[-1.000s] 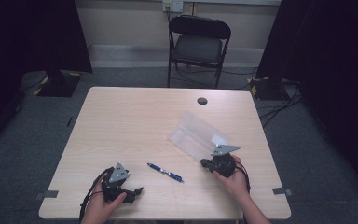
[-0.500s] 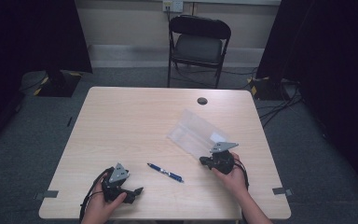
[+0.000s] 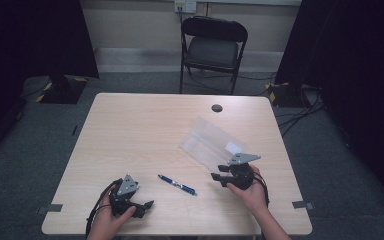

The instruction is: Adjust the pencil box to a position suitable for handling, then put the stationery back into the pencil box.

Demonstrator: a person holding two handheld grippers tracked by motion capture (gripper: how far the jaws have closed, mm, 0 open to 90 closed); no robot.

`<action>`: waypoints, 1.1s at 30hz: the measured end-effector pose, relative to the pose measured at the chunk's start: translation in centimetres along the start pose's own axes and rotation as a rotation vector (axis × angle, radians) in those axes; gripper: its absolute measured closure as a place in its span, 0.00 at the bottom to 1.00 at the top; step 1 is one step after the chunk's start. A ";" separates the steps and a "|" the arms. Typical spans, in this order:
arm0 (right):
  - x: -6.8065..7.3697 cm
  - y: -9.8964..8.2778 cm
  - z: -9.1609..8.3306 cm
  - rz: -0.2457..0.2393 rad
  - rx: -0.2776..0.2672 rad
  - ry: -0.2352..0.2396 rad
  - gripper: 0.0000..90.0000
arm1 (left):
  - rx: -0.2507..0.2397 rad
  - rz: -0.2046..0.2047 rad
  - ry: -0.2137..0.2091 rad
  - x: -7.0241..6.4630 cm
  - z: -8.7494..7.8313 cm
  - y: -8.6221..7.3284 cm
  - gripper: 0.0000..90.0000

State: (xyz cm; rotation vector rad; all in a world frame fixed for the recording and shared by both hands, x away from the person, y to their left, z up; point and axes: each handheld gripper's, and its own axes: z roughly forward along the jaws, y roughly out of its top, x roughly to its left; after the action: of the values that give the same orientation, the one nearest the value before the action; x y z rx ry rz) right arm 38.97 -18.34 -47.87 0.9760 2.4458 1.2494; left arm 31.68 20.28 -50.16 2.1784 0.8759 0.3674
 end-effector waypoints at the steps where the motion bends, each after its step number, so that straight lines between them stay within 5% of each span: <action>1: 0.3 0.0 -0.1 0.002 -0.005 0.000 0.52 | 0.000 0.000 -0.001 0.0 0.0 0.0 0.12; 4: 1.4 0.3 -0.1 -0.011 -0.026 0.032 0.41 | -0.001 -0.001 -0.002 0.0 0.0 0.0 0.12; 12: 3.5 1.0 1.1 -0.041 -0.016 0.068 0.34 | 0.000 0.001 -0.001 0.0 0.0 0.0 0.12; 33: 6.1 2.0 4.0 -0.077 0.035 0.117 0.34 | -0.001 0.001 -0.002 0.0 0.0 0.0 0.12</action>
State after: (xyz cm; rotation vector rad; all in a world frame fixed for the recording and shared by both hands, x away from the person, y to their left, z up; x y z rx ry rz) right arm 37.18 -11.01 -48.10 0.8301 2.5756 1.2767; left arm 31.70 20.27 -50.16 2.1783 0.8733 0.3662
